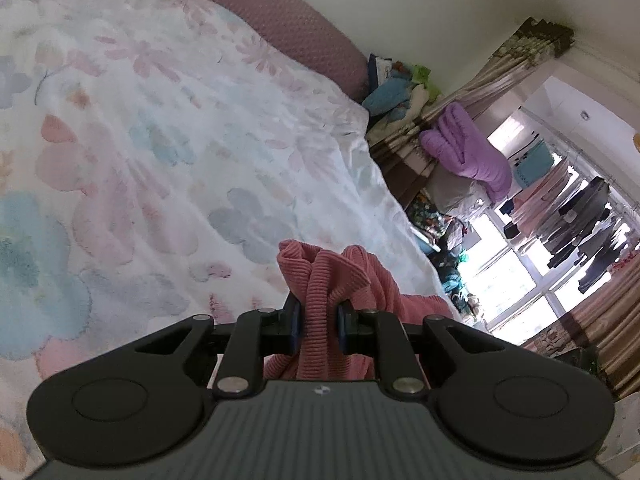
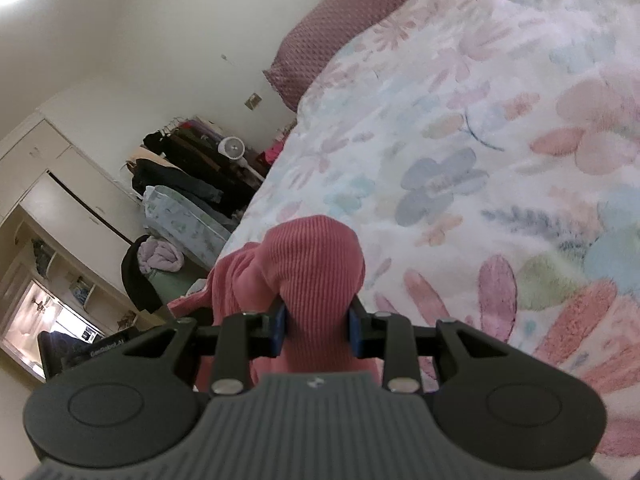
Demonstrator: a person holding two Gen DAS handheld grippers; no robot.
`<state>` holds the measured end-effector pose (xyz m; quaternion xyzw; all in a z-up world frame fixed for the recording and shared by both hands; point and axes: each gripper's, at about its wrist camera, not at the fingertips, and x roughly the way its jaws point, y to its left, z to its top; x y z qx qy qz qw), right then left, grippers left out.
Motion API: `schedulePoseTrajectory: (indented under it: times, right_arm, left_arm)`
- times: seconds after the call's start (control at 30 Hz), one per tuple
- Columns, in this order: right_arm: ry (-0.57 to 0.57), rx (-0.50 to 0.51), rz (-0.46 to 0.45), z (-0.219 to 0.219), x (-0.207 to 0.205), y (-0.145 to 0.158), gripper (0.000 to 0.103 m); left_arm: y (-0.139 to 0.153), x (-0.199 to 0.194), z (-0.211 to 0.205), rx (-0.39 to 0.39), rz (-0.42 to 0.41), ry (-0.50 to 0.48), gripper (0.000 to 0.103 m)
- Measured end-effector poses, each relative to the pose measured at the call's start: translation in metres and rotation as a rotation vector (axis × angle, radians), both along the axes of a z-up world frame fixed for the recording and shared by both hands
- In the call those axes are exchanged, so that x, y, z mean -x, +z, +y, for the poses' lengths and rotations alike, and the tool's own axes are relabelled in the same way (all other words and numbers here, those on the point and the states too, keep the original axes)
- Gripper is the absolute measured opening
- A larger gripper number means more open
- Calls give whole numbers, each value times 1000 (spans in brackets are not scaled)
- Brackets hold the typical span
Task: Fold small clothes
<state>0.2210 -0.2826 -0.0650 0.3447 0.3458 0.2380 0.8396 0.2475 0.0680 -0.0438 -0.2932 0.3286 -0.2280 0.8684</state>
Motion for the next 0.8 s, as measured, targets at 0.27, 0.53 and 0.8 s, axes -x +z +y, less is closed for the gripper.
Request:
schedulePoseTrajectory:
  times: [0.27, 0.53, 0.8]
  right_arm:
    - [6, 42, 63, 4, -56, -35, 26]
    - [1, 56, 181, -6, -123, -92, 26]
    - [-11, 13, 269, -20, -159, -145, 26]
  left_arm:
    - [-54, -56, 13, 65, 127, -26, 19]
    - [-111, -128, 4, 38, 227, -78, 19]
    - [-156, -156, 5, 28, 300, -106, 20]
